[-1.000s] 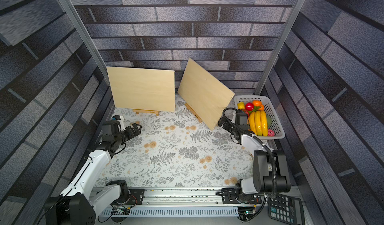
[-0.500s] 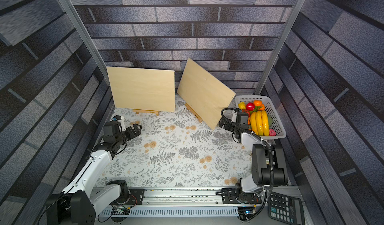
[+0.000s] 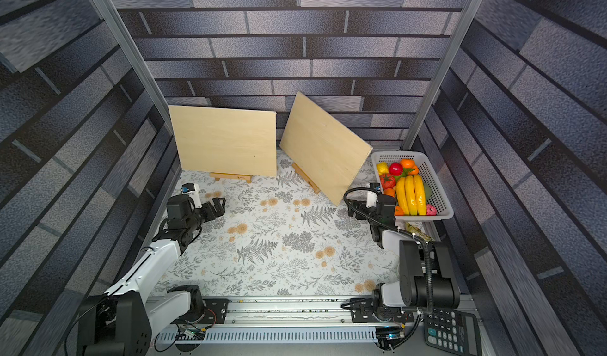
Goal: Assemble the easel
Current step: Reset both arms
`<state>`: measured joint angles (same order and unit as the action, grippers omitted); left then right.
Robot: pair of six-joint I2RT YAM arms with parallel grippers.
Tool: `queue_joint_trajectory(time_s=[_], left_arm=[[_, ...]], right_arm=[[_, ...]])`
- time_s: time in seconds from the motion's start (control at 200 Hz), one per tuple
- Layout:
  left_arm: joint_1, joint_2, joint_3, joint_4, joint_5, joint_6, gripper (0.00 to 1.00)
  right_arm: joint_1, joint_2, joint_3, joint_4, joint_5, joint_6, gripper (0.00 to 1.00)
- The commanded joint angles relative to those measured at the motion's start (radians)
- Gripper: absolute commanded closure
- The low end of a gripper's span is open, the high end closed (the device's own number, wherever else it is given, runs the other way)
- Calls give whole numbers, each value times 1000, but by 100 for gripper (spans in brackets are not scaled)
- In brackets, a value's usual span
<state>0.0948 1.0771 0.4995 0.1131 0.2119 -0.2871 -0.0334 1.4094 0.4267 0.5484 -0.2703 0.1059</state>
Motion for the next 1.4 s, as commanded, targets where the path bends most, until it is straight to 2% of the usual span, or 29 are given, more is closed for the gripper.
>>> queue_joint_trajectory(time_s=[0.0,0.266,0.556,0.691,0.882,1.052,1.102,1.393], left_arm=[[12,22,-18,98,-26,49,0],[53,85,-28,226,-24,80,0],[104,172,-54,383,12,108,0],[135,192,-117,535,31,101,0],[181,227,-151,652,46,80,0],[193,322,-152,761,67,66,0],[188,352,-147,791,92,76,0],[103,428,-204,948,70,180,0]], right_arm=[[-12,-12,-7,118,38,-28,0],[-11,-24,-90,289,84,-82,0],[-11,109,-168,572,141,-61,0],[-12,173,-180,668,149,-52,0],[-12,147,-122,515,140,-64,0],[-11,152,-120,522,136,-64,0],[-10,153,-120,518,136,-65,0],[-10,151,-118,519,135,-65,0]])
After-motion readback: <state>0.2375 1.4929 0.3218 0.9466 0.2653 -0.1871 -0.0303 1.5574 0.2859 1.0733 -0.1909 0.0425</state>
